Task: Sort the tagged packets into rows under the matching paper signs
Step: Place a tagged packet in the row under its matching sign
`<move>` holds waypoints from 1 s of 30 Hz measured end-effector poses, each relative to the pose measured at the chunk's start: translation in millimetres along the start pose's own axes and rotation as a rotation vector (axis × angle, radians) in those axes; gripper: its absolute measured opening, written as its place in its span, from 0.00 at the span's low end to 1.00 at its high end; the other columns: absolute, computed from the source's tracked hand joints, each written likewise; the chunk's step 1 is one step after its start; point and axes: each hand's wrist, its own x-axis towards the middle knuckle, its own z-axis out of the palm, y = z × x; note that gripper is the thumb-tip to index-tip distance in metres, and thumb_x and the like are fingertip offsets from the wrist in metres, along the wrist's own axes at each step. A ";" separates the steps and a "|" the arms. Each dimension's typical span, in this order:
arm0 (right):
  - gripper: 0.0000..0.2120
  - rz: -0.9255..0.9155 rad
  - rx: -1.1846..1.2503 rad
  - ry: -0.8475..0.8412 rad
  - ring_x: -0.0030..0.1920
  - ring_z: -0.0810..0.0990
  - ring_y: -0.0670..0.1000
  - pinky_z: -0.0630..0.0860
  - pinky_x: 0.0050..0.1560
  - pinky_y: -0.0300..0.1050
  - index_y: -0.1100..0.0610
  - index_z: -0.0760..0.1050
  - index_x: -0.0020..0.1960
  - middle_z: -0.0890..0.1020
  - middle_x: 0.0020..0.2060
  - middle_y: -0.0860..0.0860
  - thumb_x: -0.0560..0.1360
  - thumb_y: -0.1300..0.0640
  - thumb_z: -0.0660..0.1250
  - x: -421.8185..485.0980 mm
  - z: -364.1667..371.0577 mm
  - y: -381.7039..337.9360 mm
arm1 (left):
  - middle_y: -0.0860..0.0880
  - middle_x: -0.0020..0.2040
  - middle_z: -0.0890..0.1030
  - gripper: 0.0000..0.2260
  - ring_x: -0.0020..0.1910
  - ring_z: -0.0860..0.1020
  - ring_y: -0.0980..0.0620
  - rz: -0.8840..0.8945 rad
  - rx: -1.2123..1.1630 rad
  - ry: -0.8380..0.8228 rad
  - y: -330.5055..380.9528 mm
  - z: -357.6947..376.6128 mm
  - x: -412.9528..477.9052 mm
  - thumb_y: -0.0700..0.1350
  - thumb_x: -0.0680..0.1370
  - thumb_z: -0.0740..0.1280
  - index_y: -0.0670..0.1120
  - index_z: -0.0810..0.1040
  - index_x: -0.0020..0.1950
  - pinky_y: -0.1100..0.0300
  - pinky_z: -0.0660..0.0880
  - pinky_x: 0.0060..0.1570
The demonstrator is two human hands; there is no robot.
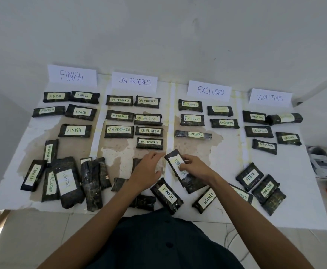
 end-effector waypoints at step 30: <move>0.16 -0.082 0.049 0.540 0.44 0.79 0.48 0.72 0.39 0.39 0.50 0.70 0.59 0.78 0.48 0.49 0.73 0.51 0.69 -65.7 -113.5 75.5 | 0.44 0.58 0.71 0.29 0.56 0.71 0.47 0.082 0.149 -0.181 118.6 76.1 71.6 0.45 0.71 0.69 0.43 0.65 0.70 0.53 0.73 0.52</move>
